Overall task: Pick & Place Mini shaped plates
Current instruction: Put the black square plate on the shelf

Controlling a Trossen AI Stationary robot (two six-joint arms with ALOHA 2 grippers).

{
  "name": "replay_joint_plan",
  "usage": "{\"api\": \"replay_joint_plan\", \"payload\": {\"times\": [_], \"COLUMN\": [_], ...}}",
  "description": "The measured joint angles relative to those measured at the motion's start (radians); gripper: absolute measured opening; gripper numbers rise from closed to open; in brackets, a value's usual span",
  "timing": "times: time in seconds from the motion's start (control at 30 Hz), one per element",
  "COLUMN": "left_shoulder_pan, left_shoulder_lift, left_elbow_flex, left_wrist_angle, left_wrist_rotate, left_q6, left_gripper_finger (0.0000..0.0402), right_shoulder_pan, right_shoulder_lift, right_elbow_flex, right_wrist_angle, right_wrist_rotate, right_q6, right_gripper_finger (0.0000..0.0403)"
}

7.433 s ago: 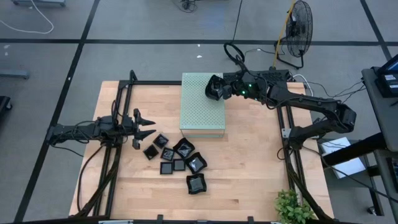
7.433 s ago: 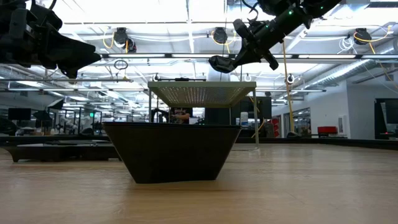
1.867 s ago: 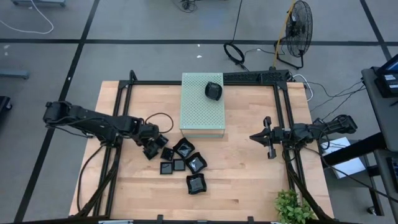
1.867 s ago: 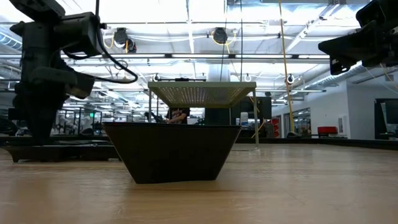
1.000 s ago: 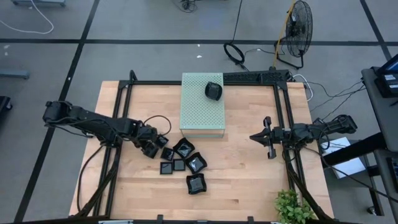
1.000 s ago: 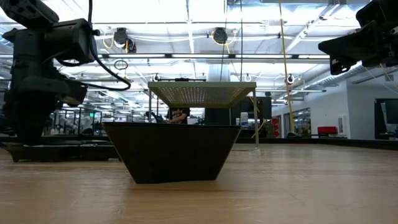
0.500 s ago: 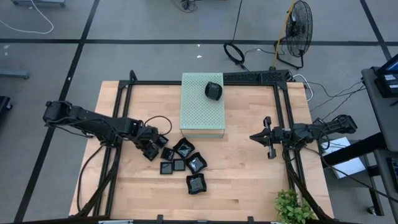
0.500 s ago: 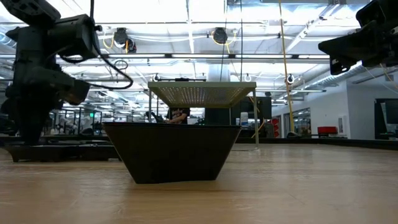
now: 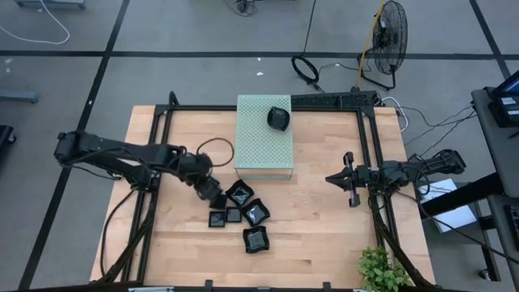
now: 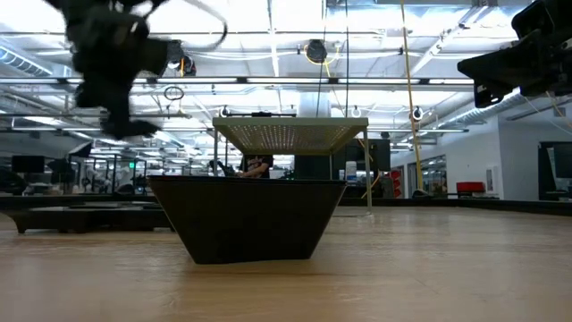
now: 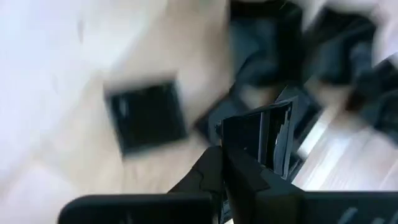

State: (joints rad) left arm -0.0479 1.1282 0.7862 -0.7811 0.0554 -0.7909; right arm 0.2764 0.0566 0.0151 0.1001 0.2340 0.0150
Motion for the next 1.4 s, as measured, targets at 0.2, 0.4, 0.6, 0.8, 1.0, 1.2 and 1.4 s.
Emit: {"api": "replay_joint_plan", "payload": {"times": [0.2,0.4,0.6,0.8,1.0,1.2,1.4], "left_shoulder_pan": [0.03,0.121,0.258,0.449,0.583,0.624,0.611], "left_shoulder_lift": [-0.004,0.03,0.129,0.274,0.403,0.445,0.483], "left_elbow_flex": [0.158,0.238,0.273,0.369,0.431,0.431,0.431], "left_wrist_angle": [0.203,0.513,0.653,0.652,0.626,0.51,0.496], "left_wrist_rotate": [-0.198,-0.206,-0.205,-0.077,0.008,-0.062,-0.083], "left_q6": [0.23,0.483,0.519,0.437,0.356,0.311,0.292], "left_gripper_finger": [0.0011,0.0005,0.001,0.0009,0.0007,0.0006,0.0017], "right_shoulder_pan": [0.0,0.0,0.0,0.0,0.0,0.0,0.0], "right_shoulder_lift": [0.003,0.003,0.003,0.003,0.003,0.003,0.003], "right_elbow_flex": [0.0,0.0,0.0,0.0,0.0,0.0,0.0], "right_wrist_angle": [0.0,0.0,0.0,0.0,0.0,0.0,0.0], "right_wrist_rotate": [0.0,0.0,0.0,0.0,0.0,0.0,0.0], "right_q6": [0.0,0.0,0.0,0.0,0.0,0.0,0.0], "right_gripper_finger": [0.0006,0.0008,0.0008,0.0007,0.0009,0.0007,0.0007]}}
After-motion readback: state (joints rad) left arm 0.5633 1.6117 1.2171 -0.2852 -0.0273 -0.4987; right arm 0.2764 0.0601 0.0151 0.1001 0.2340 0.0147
